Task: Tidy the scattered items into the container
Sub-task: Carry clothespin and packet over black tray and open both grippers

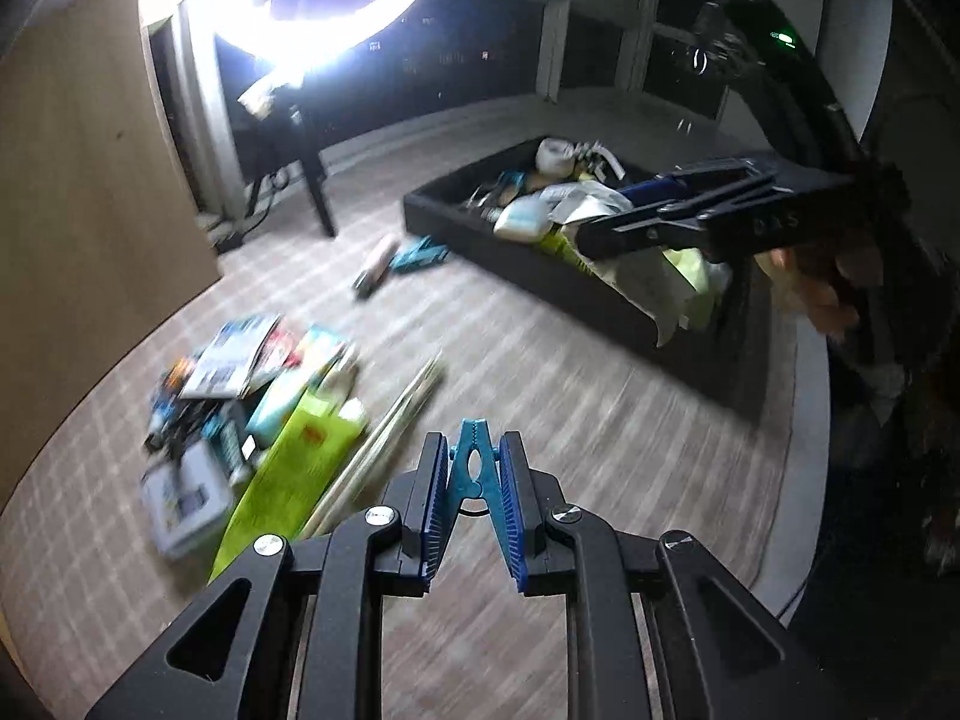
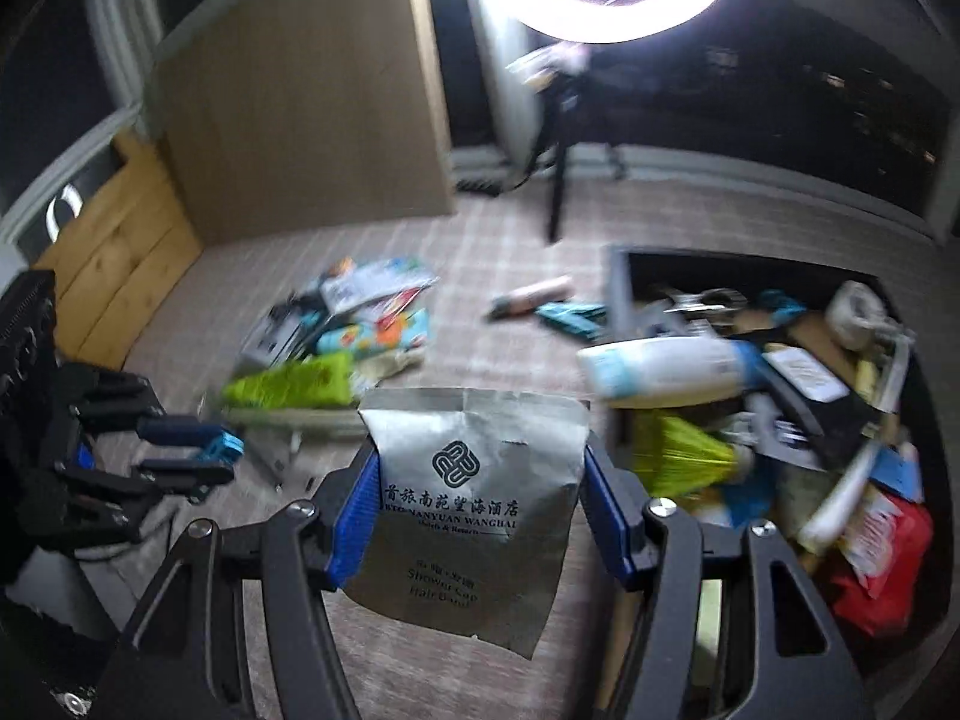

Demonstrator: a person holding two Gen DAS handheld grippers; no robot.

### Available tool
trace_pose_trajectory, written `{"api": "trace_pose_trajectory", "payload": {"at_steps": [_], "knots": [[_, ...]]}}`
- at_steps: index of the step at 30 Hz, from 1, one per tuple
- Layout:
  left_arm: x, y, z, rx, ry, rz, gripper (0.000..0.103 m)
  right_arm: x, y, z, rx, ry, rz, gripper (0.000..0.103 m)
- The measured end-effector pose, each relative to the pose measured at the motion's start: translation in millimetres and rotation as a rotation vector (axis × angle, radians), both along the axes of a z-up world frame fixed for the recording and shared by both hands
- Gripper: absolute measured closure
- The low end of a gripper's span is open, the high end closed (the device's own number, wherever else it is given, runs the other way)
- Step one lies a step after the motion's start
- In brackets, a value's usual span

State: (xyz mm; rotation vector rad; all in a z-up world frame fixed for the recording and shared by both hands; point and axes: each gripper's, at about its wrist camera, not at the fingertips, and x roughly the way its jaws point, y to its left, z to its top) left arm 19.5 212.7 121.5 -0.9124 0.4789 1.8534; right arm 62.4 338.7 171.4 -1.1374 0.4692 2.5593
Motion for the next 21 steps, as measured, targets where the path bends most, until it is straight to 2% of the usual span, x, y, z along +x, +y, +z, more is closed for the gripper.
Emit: {"api": "trace_pose_trajectory", "payload": {"at_steps": [6, 12, 21], "knots": [[-1.0, 54.7, 13.8, 0.052, -0.027, 0.007, 0.086, 56.3, 38.9, 18.8, 0.053, 0.031, -0.205, 0.043], [-10.2, 111.7, 34.5, 0.083, -0.02, -0.025, 0.086, 113.7, 84.3, 27.2, 0.056, 0.059, -0.402, 0.043], [-24.4, 219.4, 63.3, 0.113, 0.032, -0.084, 0.086, 143.2, 119.0, 25.8, 0.07, 0.057, -0.504, 0.043]]}}
